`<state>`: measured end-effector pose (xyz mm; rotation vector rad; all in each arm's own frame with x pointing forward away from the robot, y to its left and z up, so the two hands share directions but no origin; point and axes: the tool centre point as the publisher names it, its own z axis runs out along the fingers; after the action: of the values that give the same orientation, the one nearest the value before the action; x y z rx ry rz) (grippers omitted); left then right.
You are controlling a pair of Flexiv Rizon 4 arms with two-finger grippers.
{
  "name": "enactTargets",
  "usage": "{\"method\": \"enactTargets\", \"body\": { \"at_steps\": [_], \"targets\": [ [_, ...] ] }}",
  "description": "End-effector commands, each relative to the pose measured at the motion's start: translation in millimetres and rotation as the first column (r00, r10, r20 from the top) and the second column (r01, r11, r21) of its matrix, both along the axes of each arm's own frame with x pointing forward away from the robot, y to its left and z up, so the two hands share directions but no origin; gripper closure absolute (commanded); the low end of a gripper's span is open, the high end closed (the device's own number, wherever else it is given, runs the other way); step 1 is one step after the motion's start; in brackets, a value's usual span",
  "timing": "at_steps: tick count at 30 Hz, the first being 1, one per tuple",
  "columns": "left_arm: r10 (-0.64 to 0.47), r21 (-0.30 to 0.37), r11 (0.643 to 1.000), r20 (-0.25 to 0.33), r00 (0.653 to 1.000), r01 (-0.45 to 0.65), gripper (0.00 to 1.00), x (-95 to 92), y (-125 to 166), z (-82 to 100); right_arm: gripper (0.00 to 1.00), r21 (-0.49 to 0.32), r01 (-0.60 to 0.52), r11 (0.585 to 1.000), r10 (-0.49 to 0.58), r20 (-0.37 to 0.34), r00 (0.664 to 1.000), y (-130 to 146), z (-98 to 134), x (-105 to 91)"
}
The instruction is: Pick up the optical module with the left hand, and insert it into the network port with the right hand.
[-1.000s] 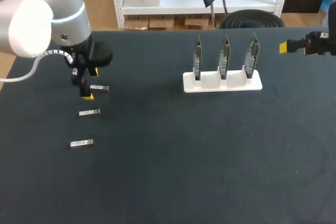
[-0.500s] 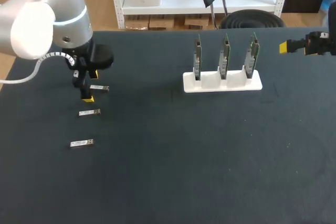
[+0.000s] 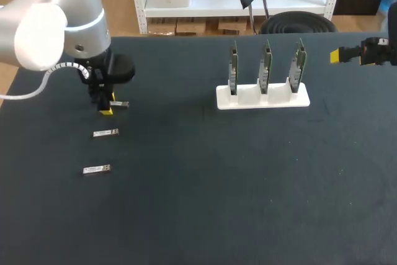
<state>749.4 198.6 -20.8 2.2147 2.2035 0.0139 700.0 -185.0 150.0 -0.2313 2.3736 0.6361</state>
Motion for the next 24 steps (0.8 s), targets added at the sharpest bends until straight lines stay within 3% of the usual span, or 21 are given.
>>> {"method": "enactTargets", "body": {
  "at_steps": [1,8,12,14,16,17,18,22,23,24],
  "targets": [
    [0.001,0.003,1.0,0.0,1.0,-0.001,1.0,0.4,0.1,-1.8,0.0,0.0,0.0,1.0,0.0,0.0,1.0,0.0,0.0,0.0],
    [0.09,-0.028,0.996,0.0,0.996,-0.09,1.0,3.6,1.3,1.9,0.0,0.0,0.0,1.0,0.0,0.0,1.0,0.0,0.0,0.0],
    [0.214,-0.105,0.971,-0.027,0.977,-0.215,1.0,10.9,0.8,14.2,0.0,0.0,0.0,1.0,0.0,0.0,1.0,0.0,0.0,0.0],
    [0.288,-0.16,0.943,-0.041,0.957,-0.29,1.0,17.2,-0.4,25.5,0.0,0.0,0.0,1.0,0.0,0.0,1.0,0.0,0.0,0.0],
    [0.351,-0.229,0.91,-0.019,0.936,-0.346,1.0,26.1,-0.5,42.0,0.0,0.0,0.0,1.0,0.0,0.0,1.0,0.0,0.0,0.0],
    [0.425,-0.273,0.869,-0.019,0.905,-0.413,1.0,33.4,0.2,52.0,0.0,0.0,0.0,1.0,0.0,0.0,1.0,0.0,0.0,0.0],
    [0.492,-0.318,0.816,-0.055,0.869,-0.482,1.0,40.3,0.6,63.0,0.0,0.0,0.0,1.0,0.0,0.0,1.0,0.0,0.0,0.0],
    [0.645,-0.505,0.628,-0.089,0.759,-0.592,1.0,58.5,7.8,111.3,0.0,0.0,0.0,1.0,0.0,0.0,1.0,0.0,0.0,0.0],
    [0.696,-0.558,0.545,-0.115,0.709,-0.626,1.0,63.9,9.5,128.7,0.0,0.0,0.0,1.0,0.0,0.0,1.0,0.0,0.0,0.0],
    [0.709,-0.586,0.499,-0.147,0.689,-0.639,1.0,65.8,10.0,138.5,0.0,0.0,0.0,1.0,0.0,0.0,1.0,0.0,0.0,0.0]
  ]
}}
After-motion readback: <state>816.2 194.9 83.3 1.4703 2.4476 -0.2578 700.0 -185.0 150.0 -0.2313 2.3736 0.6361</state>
